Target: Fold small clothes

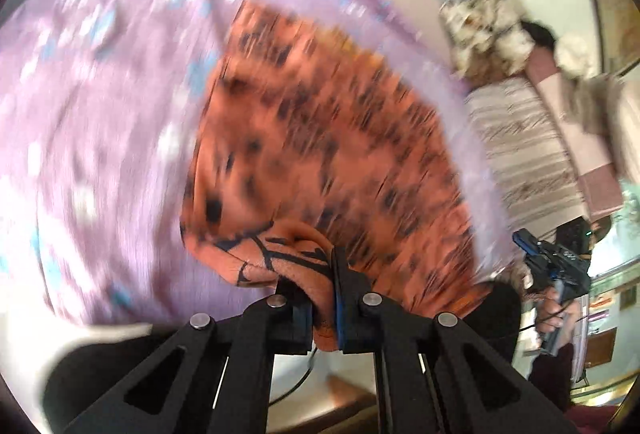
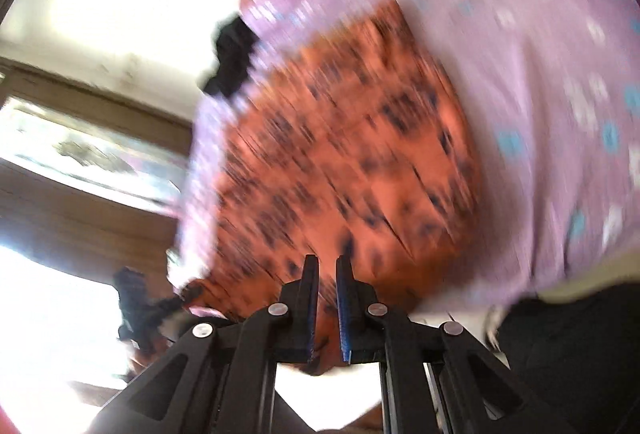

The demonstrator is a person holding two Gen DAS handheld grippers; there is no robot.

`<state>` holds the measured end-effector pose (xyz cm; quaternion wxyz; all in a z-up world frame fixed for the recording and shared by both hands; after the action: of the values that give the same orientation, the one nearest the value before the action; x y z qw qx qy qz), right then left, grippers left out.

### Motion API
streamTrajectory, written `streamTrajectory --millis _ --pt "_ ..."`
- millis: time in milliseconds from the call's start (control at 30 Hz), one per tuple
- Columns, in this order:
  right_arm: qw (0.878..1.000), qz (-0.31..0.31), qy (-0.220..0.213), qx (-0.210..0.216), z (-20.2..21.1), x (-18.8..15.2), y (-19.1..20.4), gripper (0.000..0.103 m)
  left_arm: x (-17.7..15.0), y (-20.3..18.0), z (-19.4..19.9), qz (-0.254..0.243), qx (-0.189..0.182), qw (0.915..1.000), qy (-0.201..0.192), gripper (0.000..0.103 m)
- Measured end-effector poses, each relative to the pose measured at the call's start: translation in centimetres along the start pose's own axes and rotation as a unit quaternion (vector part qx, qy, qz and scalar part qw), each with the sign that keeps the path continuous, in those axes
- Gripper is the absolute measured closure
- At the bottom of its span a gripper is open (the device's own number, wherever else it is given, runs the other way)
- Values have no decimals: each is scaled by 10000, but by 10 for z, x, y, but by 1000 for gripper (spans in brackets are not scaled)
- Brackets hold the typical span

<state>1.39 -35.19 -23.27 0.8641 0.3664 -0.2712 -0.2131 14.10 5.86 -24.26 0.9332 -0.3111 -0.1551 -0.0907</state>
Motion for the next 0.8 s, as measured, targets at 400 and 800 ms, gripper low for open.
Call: streamTrajectory --millis 400,800 --pt "9961 -2 453 -763 -31 62 22 88 89 -14 -19 -256 -45 9992 -294 95" --pt "9720 -722 1129 -1931 -62 -84 -42 29 45 -16 24 -316 77 9975 -626 95"
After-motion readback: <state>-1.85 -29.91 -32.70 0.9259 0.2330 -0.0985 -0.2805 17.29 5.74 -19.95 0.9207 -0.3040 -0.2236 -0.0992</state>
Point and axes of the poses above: each gripper's, at about its wrist camera, not at the fingertips, and z roughly against the way its jaws point, y to its left, x to its top, the point moved 8 cm from there along -z, roughly the way its jaws point, and after that the axes turned 1 degree about z, right-handed, at the moved point
